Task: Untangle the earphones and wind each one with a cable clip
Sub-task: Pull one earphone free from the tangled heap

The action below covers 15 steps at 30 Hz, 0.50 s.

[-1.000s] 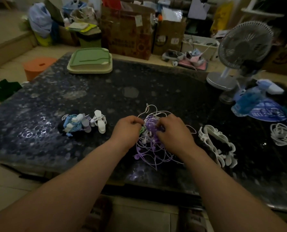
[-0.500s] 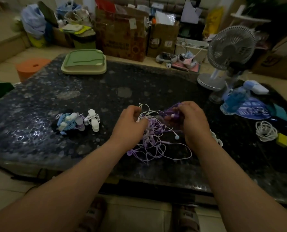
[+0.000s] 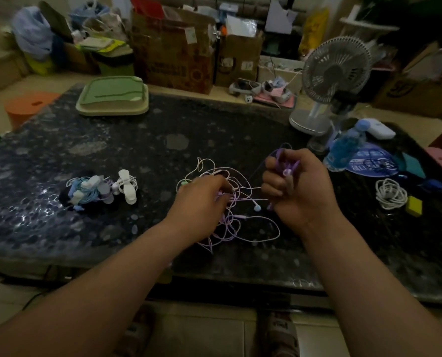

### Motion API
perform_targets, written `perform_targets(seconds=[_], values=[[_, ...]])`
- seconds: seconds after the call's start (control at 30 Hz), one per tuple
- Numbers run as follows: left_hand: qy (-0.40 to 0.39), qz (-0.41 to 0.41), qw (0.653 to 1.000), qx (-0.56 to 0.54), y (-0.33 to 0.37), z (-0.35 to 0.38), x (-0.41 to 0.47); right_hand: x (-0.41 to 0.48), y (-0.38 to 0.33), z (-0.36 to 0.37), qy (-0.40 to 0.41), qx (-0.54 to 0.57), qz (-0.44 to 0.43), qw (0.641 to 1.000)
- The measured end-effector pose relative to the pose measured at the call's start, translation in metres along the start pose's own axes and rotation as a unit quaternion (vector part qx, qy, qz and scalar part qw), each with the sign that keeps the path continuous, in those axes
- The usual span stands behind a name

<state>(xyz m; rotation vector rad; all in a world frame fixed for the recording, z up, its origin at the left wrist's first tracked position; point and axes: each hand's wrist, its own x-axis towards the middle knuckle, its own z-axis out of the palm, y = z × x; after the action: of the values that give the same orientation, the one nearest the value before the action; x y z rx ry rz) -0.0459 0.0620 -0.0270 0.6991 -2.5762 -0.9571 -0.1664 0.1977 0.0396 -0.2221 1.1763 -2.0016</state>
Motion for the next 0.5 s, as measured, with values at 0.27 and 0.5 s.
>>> perform_targets(seconds=[0.27,0.5], values=[[0.044,0.006,0.984,0.174,-0.027,0.002,0.011,0.001,-0.010,-0.019,-0.045,-0.005,-0.005,0.999],[0.092,0.045,0.976,-0.191,0.013,-0.018,0.016,0.005,0.009,-0.015,0.146,-0.305,0.021,0.941]])
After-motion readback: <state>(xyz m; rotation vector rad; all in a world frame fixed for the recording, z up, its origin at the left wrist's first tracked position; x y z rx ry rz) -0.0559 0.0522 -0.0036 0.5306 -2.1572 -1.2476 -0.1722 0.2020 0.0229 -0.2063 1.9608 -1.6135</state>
